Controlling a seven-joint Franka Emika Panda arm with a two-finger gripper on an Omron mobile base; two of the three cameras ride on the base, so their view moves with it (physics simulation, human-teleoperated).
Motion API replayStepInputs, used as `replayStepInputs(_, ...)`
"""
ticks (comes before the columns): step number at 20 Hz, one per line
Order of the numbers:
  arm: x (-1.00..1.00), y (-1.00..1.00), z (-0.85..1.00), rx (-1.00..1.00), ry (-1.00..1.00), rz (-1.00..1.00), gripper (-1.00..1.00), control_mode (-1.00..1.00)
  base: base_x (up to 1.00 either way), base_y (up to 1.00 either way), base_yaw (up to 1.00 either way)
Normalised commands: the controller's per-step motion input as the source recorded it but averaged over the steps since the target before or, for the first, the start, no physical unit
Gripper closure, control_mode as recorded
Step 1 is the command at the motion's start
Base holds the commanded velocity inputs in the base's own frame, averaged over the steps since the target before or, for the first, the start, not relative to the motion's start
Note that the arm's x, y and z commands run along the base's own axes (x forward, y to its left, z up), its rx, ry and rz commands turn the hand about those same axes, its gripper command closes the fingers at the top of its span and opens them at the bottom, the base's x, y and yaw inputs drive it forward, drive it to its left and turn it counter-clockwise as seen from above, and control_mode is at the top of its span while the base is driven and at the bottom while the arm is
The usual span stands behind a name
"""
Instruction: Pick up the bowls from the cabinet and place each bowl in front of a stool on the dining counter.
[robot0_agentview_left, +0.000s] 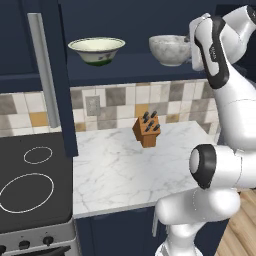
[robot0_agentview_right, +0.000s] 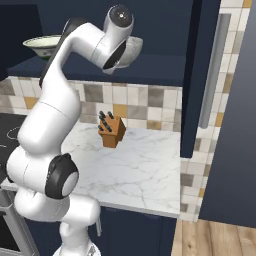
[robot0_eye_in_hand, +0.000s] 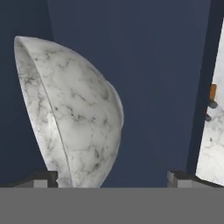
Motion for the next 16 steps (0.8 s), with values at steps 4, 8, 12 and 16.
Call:
replayStepInputs(4, 0.38, 0.0, 0.0, 0.0, -0.02, 0.01, -1.0, -1.0, 0.0, 0.0, 0.0)
replayStepInputs(8, 0.33, 0.0, 0.0, 0.0, 0.02, 0.03, -1.0, -1.0, 0.0, 0.0, 0.0)
replayStepInputs(12, 0.31, 0.0, 0.08, 0.0, 0.0, 0.03, -1.0, -1.0, 0.0, 0.0, 0.0)
replayStepInputs(16, 0.26, 0.0, 0.05, 0.0, 0.01, 0.01, -1.0, -1.0, 0.0, 0.0, 0.0)
